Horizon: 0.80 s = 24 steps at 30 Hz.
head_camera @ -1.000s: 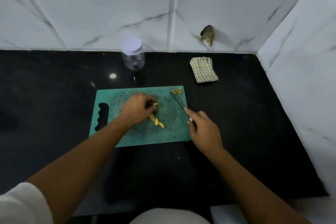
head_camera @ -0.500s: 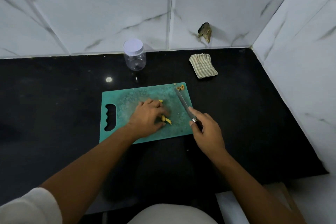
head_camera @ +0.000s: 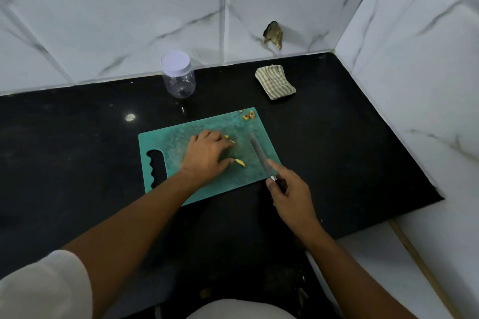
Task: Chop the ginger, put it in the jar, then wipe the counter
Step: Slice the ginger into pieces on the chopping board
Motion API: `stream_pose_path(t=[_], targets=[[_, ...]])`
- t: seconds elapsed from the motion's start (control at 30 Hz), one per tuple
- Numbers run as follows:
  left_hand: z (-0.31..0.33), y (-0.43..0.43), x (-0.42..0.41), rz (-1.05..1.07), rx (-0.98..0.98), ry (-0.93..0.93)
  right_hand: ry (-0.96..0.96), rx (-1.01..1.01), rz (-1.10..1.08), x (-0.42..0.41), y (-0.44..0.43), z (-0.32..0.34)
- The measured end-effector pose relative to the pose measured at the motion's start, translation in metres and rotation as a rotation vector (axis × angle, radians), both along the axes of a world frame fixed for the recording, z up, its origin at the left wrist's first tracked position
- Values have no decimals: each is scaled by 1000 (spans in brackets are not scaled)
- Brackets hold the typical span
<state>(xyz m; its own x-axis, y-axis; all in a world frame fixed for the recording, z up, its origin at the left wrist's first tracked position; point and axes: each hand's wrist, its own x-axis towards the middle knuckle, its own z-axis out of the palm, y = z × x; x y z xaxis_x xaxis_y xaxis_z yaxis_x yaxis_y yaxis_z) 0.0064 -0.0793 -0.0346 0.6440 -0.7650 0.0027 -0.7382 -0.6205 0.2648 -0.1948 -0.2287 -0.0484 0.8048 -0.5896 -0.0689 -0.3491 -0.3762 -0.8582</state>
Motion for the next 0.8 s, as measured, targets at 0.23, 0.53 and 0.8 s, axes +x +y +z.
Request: stream_pose_path(t=[0.23, 0.53, 0.8], targets=[[-6, -13, -16, -31, -6, -14, -15, 38, -60, -5, 8, -2], [-6, -11, -6, 14, -10, -49, 4, 51, -103, -14, 15, 0], [-5, -36, -27, 70, -65, 5, 3, 33, -87, -11, 8, 9]])
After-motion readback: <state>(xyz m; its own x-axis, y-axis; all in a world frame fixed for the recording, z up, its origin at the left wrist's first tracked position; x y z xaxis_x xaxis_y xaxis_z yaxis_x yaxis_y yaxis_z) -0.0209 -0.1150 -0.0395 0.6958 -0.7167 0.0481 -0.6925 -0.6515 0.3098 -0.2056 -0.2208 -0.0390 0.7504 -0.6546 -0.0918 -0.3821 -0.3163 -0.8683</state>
